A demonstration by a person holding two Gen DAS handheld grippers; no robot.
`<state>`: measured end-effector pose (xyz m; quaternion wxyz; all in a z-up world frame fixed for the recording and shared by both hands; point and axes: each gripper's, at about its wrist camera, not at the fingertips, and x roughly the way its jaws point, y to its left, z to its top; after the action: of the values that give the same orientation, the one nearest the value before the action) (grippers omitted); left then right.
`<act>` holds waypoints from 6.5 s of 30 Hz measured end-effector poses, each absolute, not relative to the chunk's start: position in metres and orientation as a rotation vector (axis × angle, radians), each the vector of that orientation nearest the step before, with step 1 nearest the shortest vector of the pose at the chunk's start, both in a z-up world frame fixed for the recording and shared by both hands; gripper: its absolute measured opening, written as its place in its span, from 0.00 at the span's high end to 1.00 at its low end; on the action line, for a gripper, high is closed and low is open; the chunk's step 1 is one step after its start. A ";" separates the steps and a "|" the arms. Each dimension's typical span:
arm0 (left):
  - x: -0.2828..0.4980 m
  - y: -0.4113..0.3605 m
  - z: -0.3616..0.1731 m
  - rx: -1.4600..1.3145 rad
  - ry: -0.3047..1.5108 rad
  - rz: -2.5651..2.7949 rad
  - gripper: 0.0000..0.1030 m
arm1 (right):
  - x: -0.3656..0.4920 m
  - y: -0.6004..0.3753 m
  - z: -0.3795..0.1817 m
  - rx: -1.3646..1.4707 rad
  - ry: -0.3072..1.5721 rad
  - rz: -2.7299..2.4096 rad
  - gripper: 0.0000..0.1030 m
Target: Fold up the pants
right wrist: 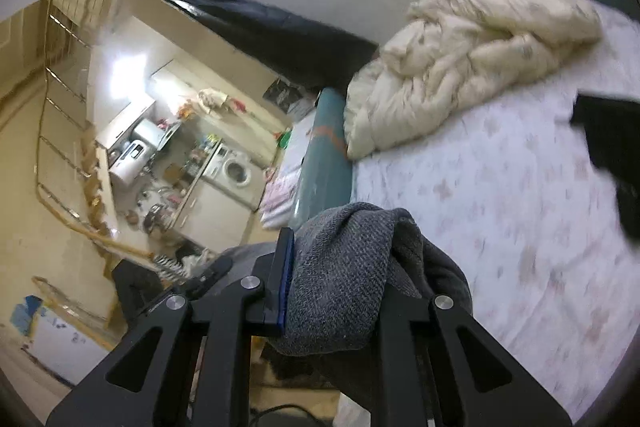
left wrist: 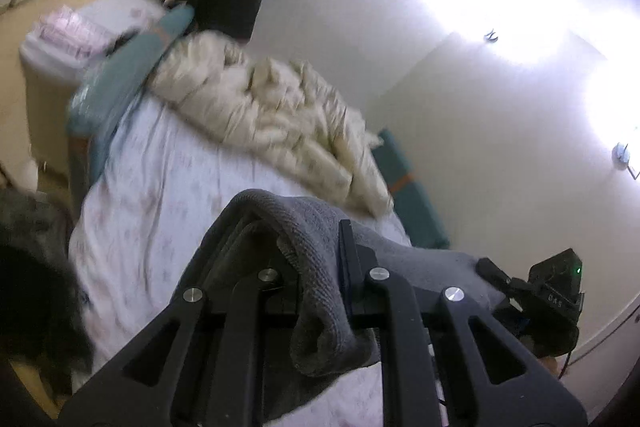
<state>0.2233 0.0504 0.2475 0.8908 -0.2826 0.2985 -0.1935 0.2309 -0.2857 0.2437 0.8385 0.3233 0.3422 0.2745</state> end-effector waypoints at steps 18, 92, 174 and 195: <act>0.099 -0.004 -0.088 -0.348 1.273 -0.276 0.90 | 0.108 -0.311 -0.080 0.800 1.250 0.339 0.84; 0.432 -0.058 -0.135 -0.007 1.085 -0.389 0.88 | 0.443 -0.260 -0.148 0.070 1.192 0.439 0.88; -0.011 -0.021 -0.015 -0.026 0.820 -0.083 0.03 | -0.022 -0.248 -0.020 0.119 0.858 0.141 0.17; 0.012 0.003 -0.127 -0.231 1.280 0.026 0.03 | 0.012 -0.296 -0.118 0.394 1.267 0.029 0.14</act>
<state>0.0115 0.0027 -0.1269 0.7957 -0.1077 0.5960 0.0121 0.0120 -0.2961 -0.1178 0.7877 0.1829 0.5881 0.0134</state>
